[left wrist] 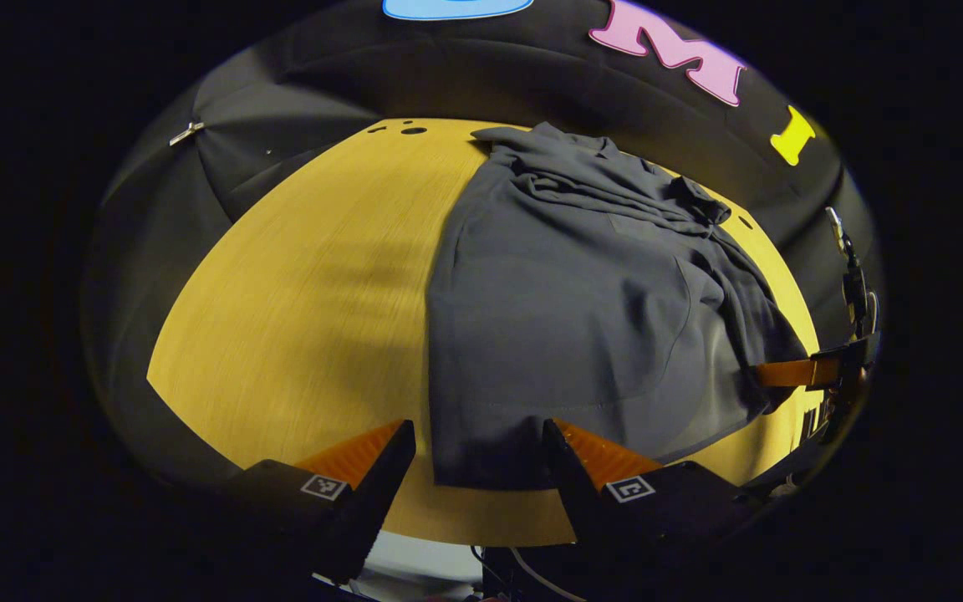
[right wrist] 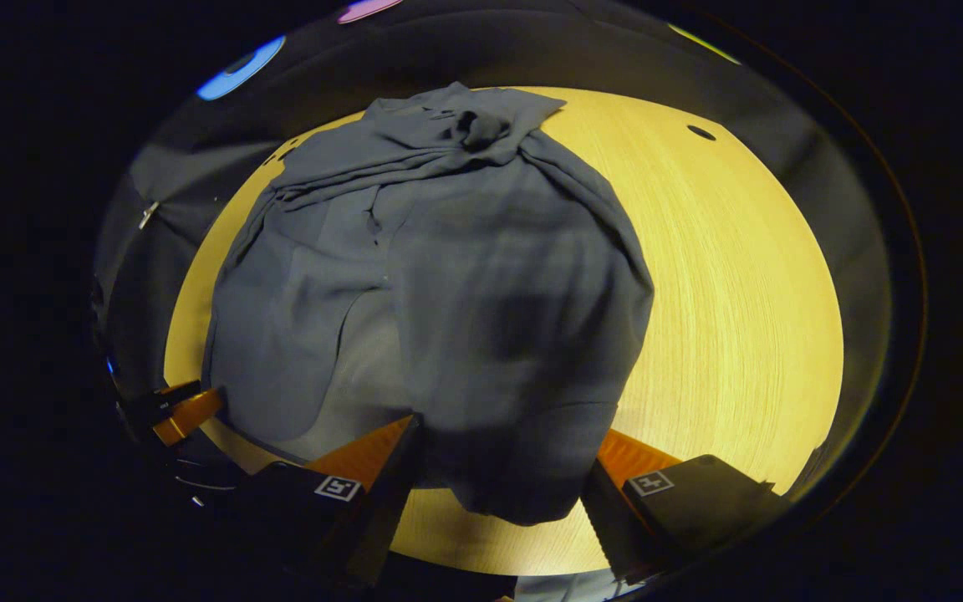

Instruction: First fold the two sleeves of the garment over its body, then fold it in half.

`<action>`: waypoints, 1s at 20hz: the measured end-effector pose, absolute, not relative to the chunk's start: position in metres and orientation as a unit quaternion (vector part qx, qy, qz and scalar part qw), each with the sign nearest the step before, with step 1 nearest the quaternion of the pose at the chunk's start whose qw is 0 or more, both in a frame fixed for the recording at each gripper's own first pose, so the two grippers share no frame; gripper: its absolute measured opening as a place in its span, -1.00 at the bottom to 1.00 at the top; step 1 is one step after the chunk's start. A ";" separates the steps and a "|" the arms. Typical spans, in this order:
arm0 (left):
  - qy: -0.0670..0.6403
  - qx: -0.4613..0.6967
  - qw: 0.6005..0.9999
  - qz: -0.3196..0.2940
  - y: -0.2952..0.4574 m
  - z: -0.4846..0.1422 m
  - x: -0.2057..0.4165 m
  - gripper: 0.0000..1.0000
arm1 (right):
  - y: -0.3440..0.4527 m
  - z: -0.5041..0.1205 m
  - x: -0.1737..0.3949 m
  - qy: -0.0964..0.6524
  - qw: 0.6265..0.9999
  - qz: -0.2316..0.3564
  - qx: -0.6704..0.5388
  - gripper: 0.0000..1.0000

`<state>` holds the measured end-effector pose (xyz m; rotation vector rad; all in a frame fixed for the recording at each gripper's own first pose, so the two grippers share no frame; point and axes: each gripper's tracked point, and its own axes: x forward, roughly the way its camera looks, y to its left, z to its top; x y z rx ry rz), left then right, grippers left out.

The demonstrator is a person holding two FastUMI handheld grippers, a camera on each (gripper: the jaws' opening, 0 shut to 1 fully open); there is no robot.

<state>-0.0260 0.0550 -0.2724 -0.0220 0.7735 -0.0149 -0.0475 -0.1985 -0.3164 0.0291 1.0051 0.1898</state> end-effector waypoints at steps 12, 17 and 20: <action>0.388 0.042 0.921 -0.009 0.041 -0.279 -0.016 0.67 | -0.188 -0.322 -0.040 0.486 0.866 0.097 -0.063 0.40; 0.382 0.041 0.923 -0.030 0.022 -0.278 -0.003 -0.14 | -0.181 -0.322 -0.036 0.485 0.865 0.110 -0.066 -0.54; 0.373 0.024 0.927 -0.035 0.015 -0.275 0.004 -0.84 | -0.176 -0.319 -0.036 0.477 0.866 0.135 -0.062 -0.81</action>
